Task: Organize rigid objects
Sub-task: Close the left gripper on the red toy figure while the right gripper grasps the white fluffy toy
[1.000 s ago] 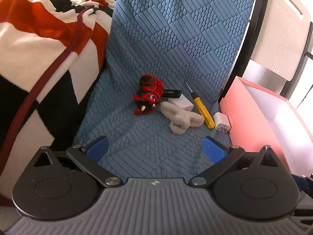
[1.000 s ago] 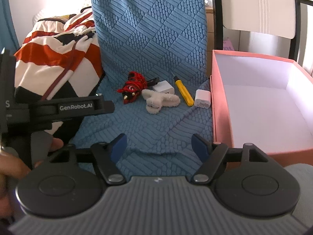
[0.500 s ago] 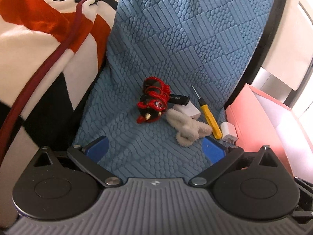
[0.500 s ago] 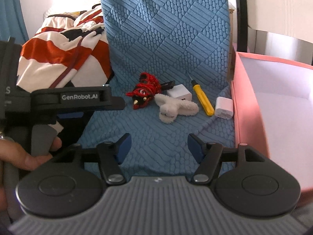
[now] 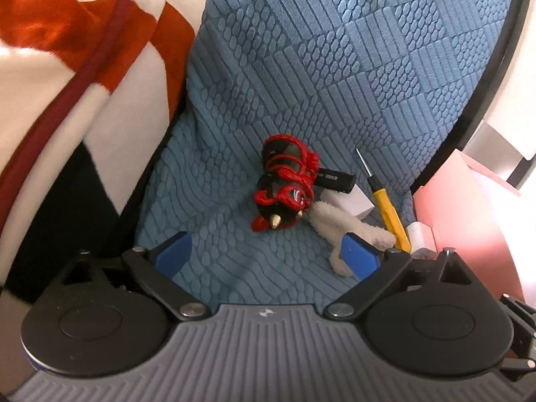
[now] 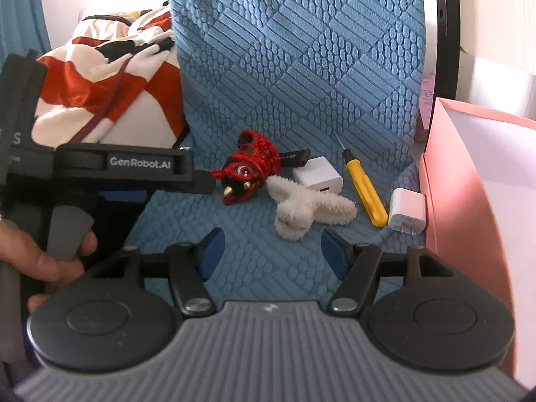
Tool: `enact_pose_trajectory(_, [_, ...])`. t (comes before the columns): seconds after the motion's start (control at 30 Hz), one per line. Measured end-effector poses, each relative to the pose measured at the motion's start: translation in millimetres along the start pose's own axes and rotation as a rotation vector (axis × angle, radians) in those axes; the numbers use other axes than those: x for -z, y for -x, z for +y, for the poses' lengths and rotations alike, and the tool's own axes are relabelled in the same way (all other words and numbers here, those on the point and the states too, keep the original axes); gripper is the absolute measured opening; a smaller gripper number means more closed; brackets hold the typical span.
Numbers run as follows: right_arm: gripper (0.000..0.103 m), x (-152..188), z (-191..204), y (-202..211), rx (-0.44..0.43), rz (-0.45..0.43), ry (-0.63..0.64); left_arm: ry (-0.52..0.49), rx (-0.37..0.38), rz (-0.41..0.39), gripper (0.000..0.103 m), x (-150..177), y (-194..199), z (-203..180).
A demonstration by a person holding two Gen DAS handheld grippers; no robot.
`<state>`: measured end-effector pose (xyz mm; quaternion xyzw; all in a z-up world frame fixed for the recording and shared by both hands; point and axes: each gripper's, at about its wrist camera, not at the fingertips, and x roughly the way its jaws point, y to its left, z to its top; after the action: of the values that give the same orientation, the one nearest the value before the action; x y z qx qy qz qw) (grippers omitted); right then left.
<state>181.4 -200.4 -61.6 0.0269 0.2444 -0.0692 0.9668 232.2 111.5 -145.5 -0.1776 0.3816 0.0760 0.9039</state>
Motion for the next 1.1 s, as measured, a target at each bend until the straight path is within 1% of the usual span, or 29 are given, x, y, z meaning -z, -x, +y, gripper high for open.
enact_pose_trajectory(0.17, [0.067, -6.6, -7.0, -23.0, -0.005, 0.040, -0.047, 0.020, 0.011, 0.031, 0.095, -8.6, -15.9, 5.9])
enact_pose_trajectory(0.3, [0.067, -11.5, -10.1, -40.4, 0.028, 0.052, -0.055, 0.043, 0.026, 0.061, 0.093, -16.2, -33.8, 9.5])
enact_pose_trajectory(0.43, [0.067, -16.6, -15.9, -57.2, 0.029, 0.089, -0.099, 0.040, 0.037, 0.082, 0.091, -20.7, -48.8, 7.2])
enact_pose_trajectory(0.5, [0.067, -18.3, -18.7, -65.6, 0.012, 0.109, -0.124, 0.034, 0.052, 0.091, 0.091, -23.7, -56.2, 6.1])
enact_pose_trajectory(0.63, [0.067, -21.4, -17.5, -82.3, 0.025, 0.128, -0.114, 0.006, 0.028, 0.097, 0.091, -30.0, -71.5, 2.5])
enact_pose_trajectory(0.7, [0.067, -23.4, -17.6, -91.6, 0.029, 0.133, -0.110, 0.002, 0.029, 0.101, 0.091, -33.5, -80.7, 2.1])
enact_pose_trajectory(0.83, [0.067, -26.3, -16.7, -105.4, 0.040, 0.122, -0.079, 0.008, 0.023, 0.114, 0.090, -38.3, -96.9, 4.7])
enact_pose_trajectory(0.9, [0.067, -26.2, -17.0, -110.2, 0.029, 0.120, -0.072, 0.025, 0.026, 0.112, 0.086, -40.8, -102.8, 7.0])
enact_pose_trajectory(0.97, [0.066, -26.7, -17.7, -113.0, -0.004, 0.130, -0.071, 0.046, 0.046, 0.120, 0.086, -42.1, -108.4, 10.0])
enact_pose_trajectory(1.03, [0.062, -26.5, -17.2, -113.4, -0.004, 0.138, -0.065, 0.057, 0.059, 0.126, 0.083, -42.3, -112.8, 10.7])
enact_pose_trajectory(1.07, [0.060, -25.9, -17.3, -113.3, 0.000, 0.140, -0.060, 0.052, 0.059, 0.128, 0.079, -42.3, -113.7, 9.5])
enact_pose_trajectory(1.1, [0.055, -25.1, -17.5, -113.4, 0.007, 0.141, -0.053, 0.040, 0.060, 0.130, 0.075, -41.9, -113.7, 7.3])
